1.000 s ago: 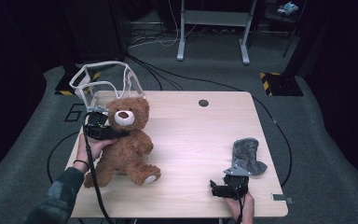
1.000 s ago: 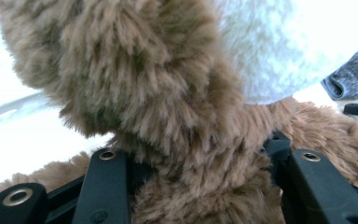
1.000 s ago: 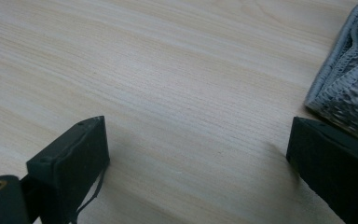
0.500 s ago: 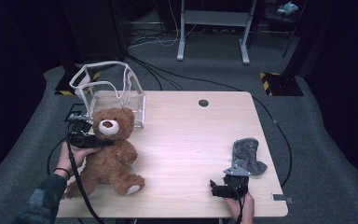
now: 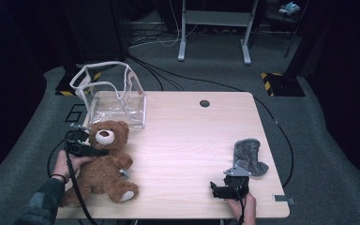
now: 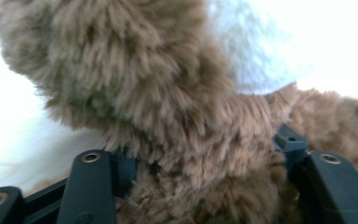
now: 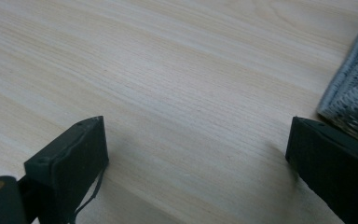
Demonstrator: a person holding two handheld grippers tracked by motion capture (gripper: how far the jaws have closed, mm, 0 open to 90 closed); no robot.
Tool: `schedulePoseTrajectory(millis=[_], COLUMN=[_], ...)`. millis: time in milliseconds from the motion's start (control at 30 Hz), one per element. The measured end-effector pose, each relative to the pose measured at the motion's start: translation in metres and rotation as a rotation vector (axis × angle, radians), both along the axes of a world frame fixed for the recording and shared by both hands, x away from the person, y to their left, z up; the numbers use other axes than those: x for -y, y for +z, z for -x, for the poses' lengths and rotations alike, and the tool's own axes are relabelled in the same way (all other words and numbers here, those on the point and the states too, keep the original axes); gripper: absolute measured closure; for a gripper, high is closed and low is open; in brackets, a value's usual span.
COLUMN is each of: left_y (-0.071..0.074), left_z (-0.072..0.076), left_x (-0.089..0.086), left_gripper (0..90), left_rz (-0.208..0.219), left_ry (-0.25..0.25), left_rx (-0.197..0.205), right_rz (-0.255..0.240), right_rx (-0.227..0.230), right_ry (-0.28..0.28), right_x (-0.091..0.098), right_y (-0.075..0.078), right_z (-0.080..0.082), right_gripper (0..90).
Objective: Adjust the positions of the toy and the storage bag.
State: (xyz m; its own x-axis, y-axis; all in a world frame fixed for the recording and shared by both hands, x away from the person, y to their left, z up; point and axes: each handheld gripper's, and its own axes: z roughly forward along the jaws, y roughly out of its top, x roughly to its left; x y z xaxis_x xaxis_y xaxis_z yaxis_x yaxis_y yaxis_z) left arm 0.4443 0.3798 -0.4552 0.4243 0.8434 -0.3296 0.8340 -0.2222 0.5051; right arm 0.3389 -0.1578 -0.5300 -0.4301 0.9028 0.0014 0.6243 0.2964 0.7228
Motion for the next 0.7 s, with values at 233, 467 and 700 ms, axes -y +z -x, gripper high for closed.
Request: schedulePoseTrajectory(millis=[233, 467, 700], left_y=[-0.005, 0.001, 0.016], left_z=[-0.005, -0.002, 0.001], left_x=[0.003, 0.006, 0.003], left_gripper=[25.1, 13.3, 6.2], left_rz=[0.001, -0.036, -0.091], left_ry=[0.044, 0.069, 0.115], left_rx=[0.008, 0.078, 0.136], right_rz=[0.010, 0.012, 0.012], right_rx=[-0.004, -0.008, -0.008], right_ry=[0.049, 0.044, 0.048], right_x=[0.000, 0.000, 0.001], right_y=[-0.001, -0.001, -0.001], right_z=[-0.005, -0.007, -0.007], right_gripper=[1.9, 0.0, 0.0])
